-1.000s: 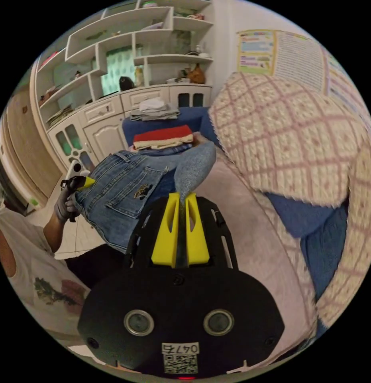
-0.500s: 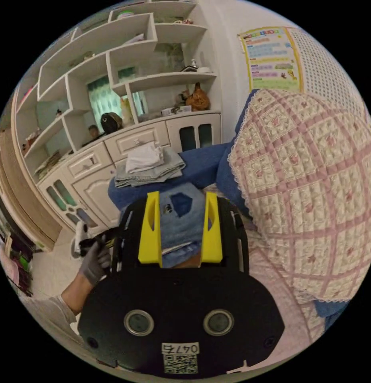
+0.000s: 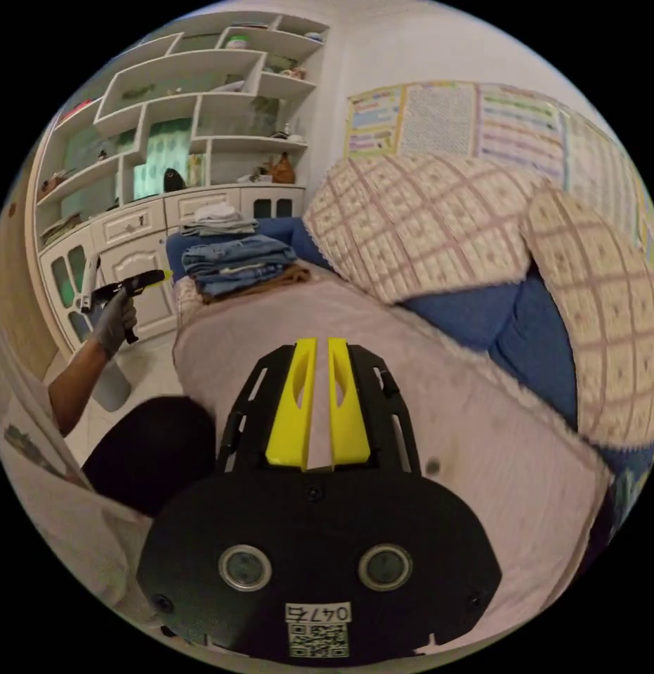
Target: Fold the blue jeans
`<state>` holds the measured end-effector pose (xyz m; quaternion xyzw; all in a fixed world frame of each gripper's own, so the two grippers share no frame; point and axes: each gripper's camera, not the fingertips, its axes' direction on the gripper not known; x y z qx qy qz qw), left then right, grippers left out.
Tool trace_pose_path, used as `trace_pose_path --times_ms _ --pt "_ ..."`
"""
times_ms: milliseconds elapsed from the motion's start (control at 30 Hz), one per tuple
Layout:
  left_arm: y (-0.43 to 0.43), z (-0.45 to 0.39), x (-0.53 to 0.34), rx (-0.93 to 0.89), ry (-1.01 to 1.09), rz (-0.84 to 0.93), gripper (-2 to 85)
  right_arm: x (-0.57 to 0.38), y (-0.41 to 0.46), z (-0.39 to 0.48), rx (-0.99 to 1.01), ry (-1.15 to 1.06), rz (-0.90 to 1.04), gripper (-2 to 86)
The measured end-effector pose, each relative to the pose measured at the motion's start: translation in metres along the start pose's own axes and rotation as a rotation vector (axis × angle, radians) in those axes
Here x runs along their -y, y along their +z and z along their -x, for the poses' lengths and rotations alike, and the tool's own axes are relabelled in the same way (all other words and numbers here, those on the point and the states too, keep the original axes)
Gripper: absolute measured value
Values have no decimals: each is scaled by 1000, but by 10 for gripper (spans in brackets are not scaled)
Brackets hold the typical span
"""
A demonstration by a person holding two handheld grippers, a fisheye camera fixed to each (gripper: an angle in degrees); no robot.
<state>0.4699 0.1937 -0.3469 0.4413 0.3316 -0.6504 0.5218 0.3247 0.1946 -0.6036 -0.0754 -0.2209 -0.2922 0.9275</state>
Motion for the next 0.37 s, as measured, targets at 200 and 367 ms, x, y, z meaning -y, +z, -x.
trace_pose_path --times_ms 200,367 --pt "-18 -215 63 -285 480 69 -7 -112 -181 -81 -33 262 -1 -10" --pt "-44 -344 134 -669 610 14 -8 -184 -350 -142 -234 396 -133 -2"
